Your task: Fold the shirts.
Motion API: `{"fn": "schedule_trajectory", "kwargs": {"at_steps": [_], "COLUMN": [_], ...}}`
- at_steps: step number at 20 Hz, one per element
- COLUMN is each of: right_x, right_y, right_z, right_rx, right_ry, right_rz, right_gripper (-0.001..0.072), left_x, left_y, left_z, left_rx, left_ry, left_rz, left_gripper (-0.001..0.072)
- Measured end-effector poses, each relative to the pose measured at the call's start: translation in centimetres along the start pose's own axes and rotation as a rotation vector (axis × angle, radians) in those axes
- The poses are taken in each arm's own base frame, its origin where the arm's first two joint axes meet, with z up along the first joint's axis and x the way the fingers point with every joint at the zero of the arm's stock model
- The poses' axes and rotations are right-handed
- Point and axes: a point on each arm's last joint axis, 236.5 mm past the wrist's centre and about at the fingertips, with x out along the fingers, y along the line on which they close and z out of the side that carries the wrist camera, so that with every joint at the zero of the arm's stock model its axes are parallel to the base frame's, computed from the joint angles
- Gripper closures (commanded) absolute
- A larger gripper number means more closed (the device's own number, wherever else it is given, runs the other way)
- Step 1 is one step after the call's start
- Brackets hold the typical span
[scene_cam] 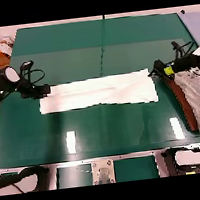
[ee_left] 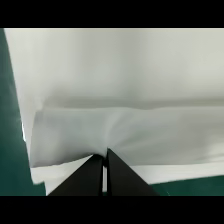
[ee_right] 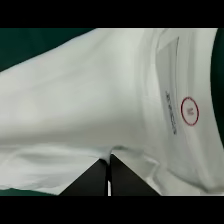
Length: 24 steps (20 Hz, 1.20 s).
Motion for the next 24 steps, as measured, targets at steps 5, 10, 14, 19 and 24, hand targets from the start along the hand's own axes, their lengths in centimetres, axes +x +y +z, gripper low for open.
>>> {"fn": "schedule_trajectory", "kwargs": {"at_steps": [5,10,14,19,24], "right_x": [5.2,1.2,-0.1,3.8,6.3], "right_y": [-1.7,-3.3,-6.5,-6.8,-4.3], "right_z": [2.8,6.3,5.3,1.4,-0.3], "right_rx": [0.019,-0.029,-0.022,-0.029,-0.076], "right_ry": [-0.004,-0.024,0.044,0.198,0.271], "right_rz": [-0.022,-0.004,0.010,0.174,0.314], "right_gripper": [0.0430,0.0106,0.0074,0.0074,0.0268], "left_x": [3.0,-1.6,-4.3,-5.1,-5.3], "left_y": [0.3,3.9,6.0,5.4,4.7], "left_z": [3.4,8.4,8.7,8.2,8.2], "left_rx": [-0.029,-0.104,-0.158,-0.192,-0.206], "left_ry": [-0.046,-0.144,-0.121,-0.089,-0.081], "left_rz": [-0.013,0.021,0.036,-0.011,-0.049], "left_gripper": [0.0033,0.0035,0.0036,0.0035,0.0184]}}
